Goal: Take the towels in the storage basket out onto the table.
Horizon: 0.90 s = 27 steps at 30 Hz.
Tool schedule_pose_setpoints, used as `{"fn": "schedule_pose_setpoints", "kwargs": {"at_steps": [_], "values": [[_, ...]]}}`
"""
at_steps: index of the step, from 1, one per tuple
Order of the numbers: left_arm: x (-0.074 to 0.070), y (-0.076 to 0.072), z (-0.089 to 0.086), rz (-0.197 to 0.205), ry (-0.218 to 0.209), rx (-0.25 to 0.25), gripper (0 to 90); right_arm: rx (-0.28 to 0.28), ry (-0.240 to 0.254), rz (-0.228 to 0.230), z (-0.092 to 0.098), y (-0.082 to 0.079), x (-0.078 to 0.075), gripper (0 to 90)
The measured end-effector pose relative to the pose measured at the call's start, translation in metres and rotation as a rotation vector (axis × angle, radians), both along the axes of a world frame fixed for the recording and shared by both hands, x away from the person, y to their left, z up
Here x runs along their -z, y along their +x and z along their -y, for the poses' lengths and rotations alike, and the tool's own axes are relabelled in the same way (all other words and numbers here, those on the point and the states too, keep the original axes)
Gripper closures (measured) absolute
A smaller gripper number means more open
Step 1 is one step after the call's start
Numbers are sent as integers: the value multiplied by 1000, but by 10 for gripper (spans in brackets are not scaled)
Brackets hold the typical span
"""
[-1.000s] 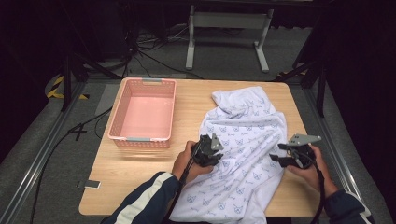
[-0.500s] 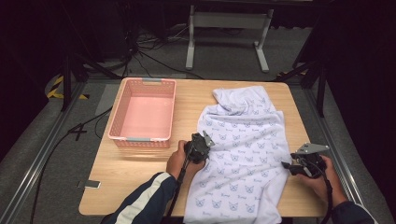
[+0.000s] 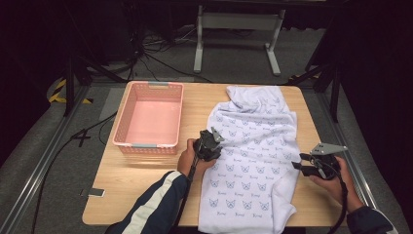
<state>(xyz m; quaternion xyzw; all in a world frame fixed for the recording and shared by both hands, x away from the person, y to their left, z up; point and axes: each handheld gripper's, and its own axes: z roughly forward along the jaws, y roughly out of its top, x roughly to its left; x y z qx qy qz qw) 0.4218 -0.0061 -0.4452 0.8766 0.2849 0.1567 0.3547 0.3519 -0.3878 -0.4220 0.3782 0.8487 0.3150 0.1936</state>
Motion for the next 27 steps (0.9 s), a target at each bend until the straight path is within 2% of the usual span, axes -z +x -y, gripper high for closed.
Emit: {"fn": "schedule_pose_setpoints", "kwargs": {"at_steps": [1,2,3,4,5,6,7,8,10,11,12,14,16,19,20,23,27], "values": [[-2,-5,-2,5,-5,19,598,-63,14,-40,-8,-15,-6,496],[-4,-11,-5,2,-18,49,598,-63,14,-40,-8,-15,-6,496],[-6,-19,-9,-10,-42,112,591,-88,11,-46,-14,-23,-8,496],[-7,-31,-14,-5,-70,177,563,-125,46,-83,-24,-38,-9,497],[-6,-36,-17,-15,-88,187,564,-149,58,-101,-30,-45,-9,498],[-6,-36,-17,-15,-88,187,564,-172,61,-115,-35,-51,-8,497],[-3,-44,-19,-39,-71,220,569,-196,59,-123,-41,-56,-7,496],[0,-46,-19,-45,-54,237,571,-219,60,-136,-46,-61,-5,496],[6,-48,-18,-70,-30,255,574,-250,63,-161,-54,-66,-1,497],[6,-48,-18,-70,-30,255,578,-264,46,-171,-58,-66,2,497],[10,-48,-16,-80,3,269,578,-270,23,-177,-61,-64,5,518],[12,-47,-16,-94,-13,276,579,-267,10,-187,-63,-62,9,546],[13,-46,-16,-107,-12,285,582,-261,18,-210,-63,-56,13,593],[16,-47,-14,-103,28,303,579,-250,5,-224,-61,-51,17,725],[15,-46,-14,-105,30,304,581,-280,-11,-223,-60,-52,18,846],[15,-46,-14,-110,27,301,592,-286,-31,-212,-56,-54,15,876],[15,-49,-20,-116,33,293,603,-254,-47,-222,-33,-65,-3,877]]}}
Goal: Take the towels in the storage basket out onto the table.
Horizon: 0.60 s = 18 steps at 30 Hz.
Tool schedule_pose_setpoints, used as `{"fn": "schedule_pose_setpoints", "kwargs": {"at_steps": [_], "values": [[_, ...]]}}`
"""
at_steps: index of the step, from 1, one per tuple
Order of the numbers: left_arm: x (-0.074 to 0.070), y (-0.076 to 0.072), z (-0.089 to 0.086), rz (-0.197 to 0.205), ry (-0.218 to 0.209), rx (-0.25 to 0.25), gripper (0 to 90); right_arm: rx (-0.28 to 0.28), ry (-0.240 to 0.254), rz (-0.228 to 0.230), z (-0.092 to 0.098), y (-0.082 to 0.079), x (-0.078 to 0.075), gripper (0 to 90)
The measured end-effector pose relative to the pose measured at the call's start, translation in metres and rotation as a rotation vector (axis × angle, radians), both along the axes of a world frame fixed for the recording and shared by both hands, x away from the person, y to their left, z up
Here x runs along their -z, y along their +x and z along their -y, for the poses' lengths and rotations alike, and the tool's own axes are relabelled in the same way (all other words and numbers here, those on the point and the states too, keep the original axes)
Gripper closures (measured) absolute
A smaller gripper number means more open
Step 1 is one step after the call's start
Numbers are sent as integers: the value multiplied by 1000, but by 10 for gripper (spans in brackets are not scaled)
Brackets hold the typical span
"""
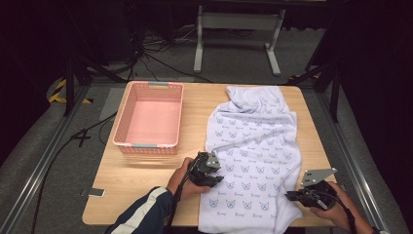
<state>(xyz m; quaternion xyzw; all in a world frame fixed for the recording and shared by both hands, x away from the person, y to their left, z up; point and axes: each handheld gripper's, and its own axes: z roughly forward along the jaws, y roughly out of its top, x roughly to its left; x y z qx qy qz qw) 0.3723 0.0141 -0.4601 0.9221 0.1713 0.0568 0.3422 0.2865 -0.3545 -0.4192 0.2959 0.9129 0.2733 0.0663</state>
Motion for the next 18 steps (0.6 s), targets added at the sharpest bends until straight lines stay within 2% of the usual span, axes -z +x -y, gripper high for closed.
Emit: {"fn": "schedule_pose_setpoints", "kwargs": {"at_steps": [2,5,7,9,10,11,12,13,14,16,17,18], "values": [[0,-1,-3,-1,-2,4,609,0,-16,-14,6,-3,-2,875],[1,-9,-13,-2,-9,-18,610,2,-58,-77,31,-17,-9,852],[0,-12,-16,-8,-4,-25,612,-5,-75,-89,35,-22,-11,838],[-1,-19,-21,-22,9,-21,612,-28,-116,-128,41,-32,-15,761],[-1,-22,-23,-23,13,-12,612,-28,-131,-123,44,-37,-17,701],[-1,-29,-25,-44,8,-5,611,-20,-121,-101,45,-37,-19,654],[-2,-32,-27,-51,14,2,605,-27,-98,-55,46,-37,-21,591],[-2,-35,-27,-66,7,4,602,-18,-71,-9,46,-36,-24,573],[-2,-35,-27,-66,7,4,598,-18,-71,-9,46,-36,-24,573],[-4,-36,-27,-56,-9,21,580,-22,8,117,44,-28,-29,536],[-6,-35,-26,-46,-13,21,537,-3,83,194,41,-13,-30,541],[-7,-32,-23,-25,-26,4,537,-3,83,194,41,-13,-30,541]]}}
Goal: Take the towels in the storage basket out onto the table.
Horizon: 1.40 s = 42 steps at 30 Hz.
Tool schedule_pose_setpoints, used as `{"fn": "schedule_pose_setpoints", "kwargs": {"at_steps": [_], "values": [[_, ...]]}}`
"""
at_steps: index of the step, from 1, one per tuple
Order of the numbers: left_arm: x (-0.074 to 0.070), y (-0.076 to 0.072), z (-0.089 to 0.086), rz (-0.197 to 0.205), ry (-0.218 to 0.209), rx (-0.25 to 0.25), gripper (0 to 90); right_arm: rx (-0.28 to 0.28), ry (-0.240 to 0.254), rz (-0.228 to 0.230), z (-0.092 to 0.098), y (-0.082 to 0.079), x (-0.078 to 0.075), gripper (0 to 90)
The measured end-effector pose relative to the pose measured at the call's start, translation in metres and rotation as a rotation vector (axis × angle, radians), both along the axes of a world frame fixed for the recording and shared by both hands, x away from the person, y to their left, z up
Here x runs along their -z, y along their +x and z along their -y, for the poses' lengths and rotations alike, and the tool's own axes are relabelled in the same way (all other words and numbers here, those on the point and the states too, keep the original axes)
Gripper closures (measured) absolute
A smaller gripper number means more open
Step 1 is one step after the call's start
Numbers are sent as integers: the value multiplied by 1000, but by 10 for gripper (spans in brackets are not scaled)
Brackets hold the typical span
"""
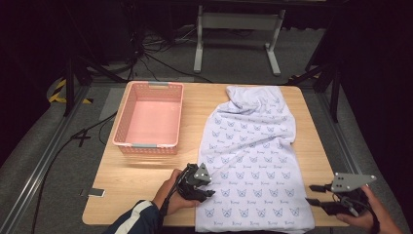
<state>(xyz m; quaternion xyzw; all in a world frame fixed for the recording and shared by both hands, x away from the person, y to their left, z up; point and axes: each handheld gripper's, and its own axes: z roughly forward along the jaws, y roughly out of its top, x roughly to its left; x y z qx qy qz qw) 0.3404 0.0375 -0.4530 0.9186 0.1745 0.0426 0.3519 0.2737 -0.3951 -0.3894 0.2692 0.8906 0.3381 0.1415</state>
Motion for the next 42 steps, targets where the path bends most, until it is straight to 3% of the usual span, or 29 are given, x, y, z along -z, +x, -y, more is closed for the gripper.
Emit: {"fn": "schedule_pose_setpoints", "kwargs": {"at_steps": [1,2,3,4,6,7,8,10,12,13,16,18,20,22,24,25,26,27,29,30,31,33,35,37,38,39,40,41,42], "values": [[-3,6,5,27,-8,-37,467,38,30,39,-6,20,3,511],[-3,11,9,43,-14,-48,454,70,47,59,-10,34,6,518],[-3,11,9,43,-14,-48,443,70,47,59,-10,34,6,518],[-4,16,13,52,-9,-57,443,91,71,58,-14,48,10,527],[-3,28,21,77,-12,-75,429,119,30,85,-27,76,21,555],[-2,33,23,93,4,-71,453,112,24,88,-32,87,27,589],[0,37,24,99,-7,-83,472,102,39,73,-36,97,32,621],[4,46,25,43,-10,-95,486,125,32,49,-42,112,42,696],[9,49,26,33,14,-96,486,135,46,20,-44,120,47,731],[10,49,25,23,-14,-99,480,139,33,7,-44,121,49,736],[9,38,21,-11,-8,-75,479,114,-8,-64,-40,113,58,731],[9,28,18,-10,-7,-61,475,101,3,-63,-37,103,61,723],[11,16,15,-30,-39,-55,479,77,2,-84,-34,92,60,715],[10,3,13,-111,-79,-23,497,67,12,-114,-31,80,59,709],[10,-12,12,-154,-83,37,518,37,-1,-149,-30,66,57,697],[10,-19,12,-200,-82,70,519,18,-6,-179,-30,60,56,695],[10,-25,13,-218,-88,104,521,-13,-13,-213,-30,55,54,689],[8,-30,14,-220,-61,136,522,-43,-23,-254,-31,50,52,682],[5,-35,18,-158,-37,152,511,-93,-52,-321,-31,42,49,663],[5,-35,18,-158,-37,152,485,-93,-52,-321,-31,42,49,663],[1,-32,20,-114,-46,119,485,-101,-73,-323,-32,40,47,646],[-7,-16,23,-38,-61,36,446,-100,-74,-258,-32,44,41,589],[-11,7,28,10,-87,-66,409,-42,-37,-163,-30,58,32,555],[-14,32,36,68,-76,-140,404,34,-16,-72,-29,78,26,542],[-14,44,40,83,-77,-183,407,86,-8,-13,-28,95,23,535],[-14,57,43,72,-86,-219,406,129,-9,45,-26,109,23,534],[-12,69,47,72,-91,-252,401,177,1,70,-24,123,24,544],[-12,77,50,88,-73,-271,389,203,46,44,-21,137,27,538],[-10,86,51,93,-85,-301,398,209,69,33,-19,145,29,528]]}}
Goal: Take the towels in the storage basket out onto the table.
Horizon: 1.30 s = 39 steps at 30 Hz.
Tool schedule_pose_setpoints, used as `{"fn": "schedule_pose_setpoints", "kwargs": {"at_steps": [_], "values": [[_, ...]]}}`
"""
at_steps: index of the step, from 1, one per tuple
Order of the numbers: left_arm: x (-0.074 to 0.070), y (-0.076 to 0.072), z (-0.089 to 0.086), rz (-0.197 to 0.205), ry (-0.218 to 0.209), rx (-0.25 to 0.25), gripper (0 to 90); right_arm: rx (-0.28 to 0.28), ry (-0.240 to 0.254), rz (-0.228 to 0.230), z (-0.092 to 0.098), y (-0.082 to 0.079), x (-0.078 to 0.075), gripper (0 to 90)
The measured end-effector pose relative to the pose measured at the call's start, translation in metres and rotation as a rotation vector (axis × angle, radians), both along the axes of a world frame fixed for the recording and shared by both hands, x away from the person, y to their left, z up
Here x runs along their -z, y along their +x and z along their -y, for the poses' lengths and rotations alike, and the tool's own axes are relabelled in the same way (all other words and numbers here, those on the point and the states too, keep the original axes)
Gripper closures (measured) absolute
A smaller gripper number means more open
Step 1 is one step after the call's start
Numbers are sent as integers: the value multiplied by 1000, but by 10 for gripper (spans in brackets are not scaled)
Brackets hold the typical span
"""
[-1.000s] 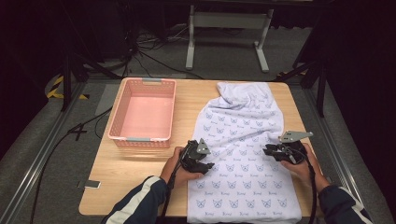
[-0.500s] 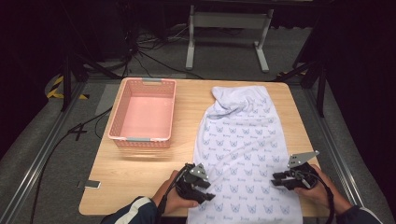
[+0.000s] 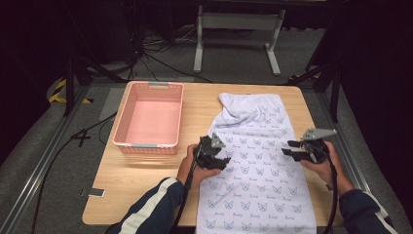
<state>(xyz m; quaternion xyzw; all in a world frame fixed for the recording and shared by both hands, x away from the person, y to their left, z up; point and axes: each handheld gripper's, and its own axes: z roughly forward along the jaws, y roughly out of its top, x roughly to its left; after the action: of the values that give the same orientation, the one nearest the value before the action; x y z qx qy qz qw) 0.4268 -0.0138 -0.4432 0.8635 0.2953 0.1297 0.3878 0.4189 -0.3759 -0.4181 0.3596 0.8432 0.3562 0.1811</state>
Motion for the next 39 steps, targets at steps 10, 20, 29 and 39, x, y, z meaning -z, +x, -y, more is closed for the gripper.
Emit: {"fn": "schedule_pose_setpoints", "kwargs": {"at_steps": [10,20,29,39], "values": [[20,16,0,-100,33,27,391,36,-27,-116,15,22,30,531],[14,-38,-21,-215,11,97,404,12,-75,-219,22,-33,23,528],[-1,6,-11,-61,-88,-57,393,104,-75,-13,21,6,-1,555],[11,68,-8,-17,-47,-342,653,160,-93,15,21,55,23,615]]}}
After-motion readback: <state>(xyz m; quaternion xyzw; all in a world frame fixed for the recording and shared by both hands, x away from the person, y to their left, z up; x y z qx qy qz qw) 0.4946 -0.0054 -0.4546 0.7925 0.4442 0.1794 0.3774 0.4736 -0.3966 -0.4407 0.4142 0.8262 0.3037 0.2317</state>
